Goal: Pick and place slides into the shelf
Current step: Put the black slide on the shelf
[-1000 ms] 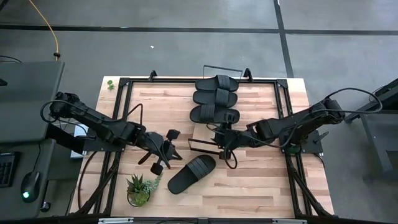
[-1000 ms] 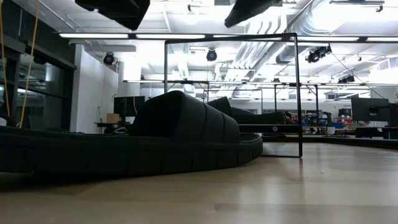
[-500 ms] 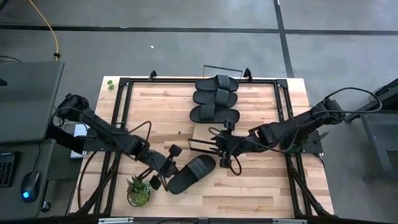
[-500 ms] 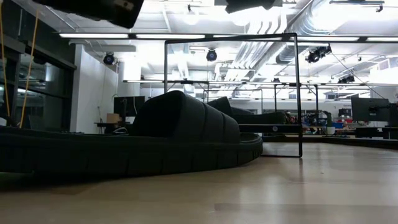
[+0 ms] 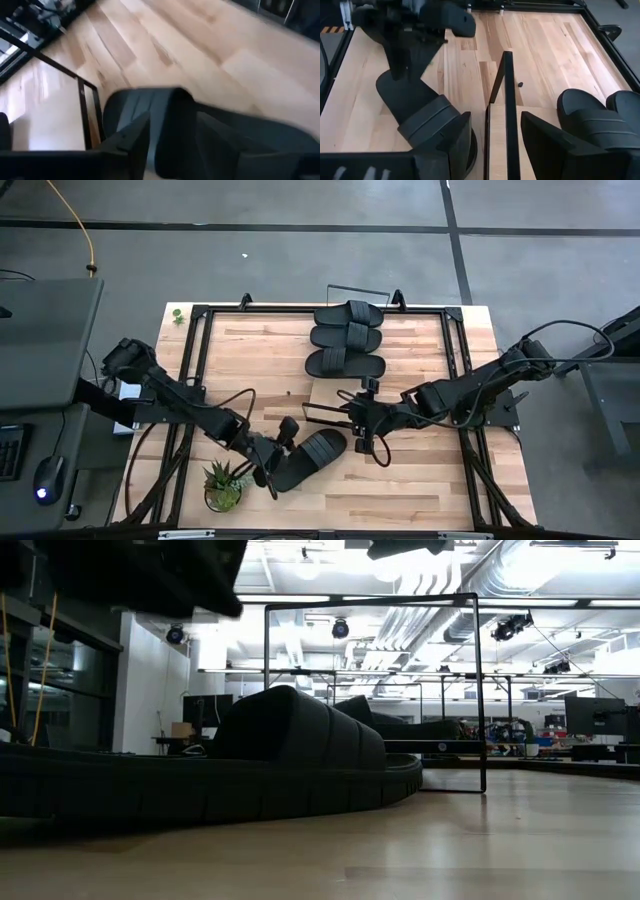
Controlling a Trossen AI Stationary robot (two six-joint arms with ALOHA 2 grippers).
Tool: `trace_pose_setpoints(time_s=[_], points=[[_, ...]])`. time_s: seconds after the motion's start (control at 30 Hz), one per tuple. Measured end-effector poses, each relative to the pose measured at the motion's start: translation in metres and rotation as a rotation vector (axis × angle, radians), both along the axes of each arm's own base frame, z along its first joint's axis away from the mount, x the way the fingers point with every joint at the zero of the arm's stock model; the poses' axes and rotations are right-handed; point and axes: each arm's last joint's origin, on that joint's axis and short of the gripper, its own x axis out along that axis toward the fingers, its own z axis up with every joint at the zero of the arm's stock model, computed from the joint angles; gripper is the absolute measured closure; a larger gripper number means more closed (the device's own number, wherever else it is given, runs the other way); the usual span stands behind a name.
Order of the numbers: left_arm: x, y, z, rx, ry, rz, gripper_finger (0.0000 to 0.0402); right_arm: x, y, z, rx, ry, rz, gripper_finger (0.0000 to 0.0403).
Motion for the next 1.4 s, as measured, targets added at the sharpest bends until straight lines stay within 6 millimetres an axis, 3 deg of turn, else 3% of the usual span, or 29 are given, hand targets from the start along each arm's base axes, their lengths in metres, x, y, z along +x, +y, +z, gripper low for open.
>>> trace_pose_setpoints(time_s=[0.17, 0.47, 1.03, 1.2, 1.4], points=[[0.013, -0.005, -0.018, 0.101, -0.042, -0.028, 0.0224, 0.0, 0.0, -0.001, 0.014, 0.005, -0.013, 0.024], [0.025, -0.004, -0.047, 0.206, 0.002, -0.048, 0.022, -0.002, 0.002, -0.002, 0.013, 0.017, 0.0, 0.024], [0.034, 0.003, -0.049, 0.282, -0.038, 0.093, 0.022, -0.002, 0.002, -0.002, 0.011, 0.018, -0.002, 0.024], [0.034, 0.003, -0.049, 0.284, -0.035, 0.088, 0.0246, -0.002, 0.002, -0.002, 0.005, 0.017, 0.002, 0.024], [0.034, 0.003, -0.05, 0.277, -0.03, 0.069, 0.0318, -0.002, 0.002, -0.002, 0.004, 0.017, 0.001, 0.024]])
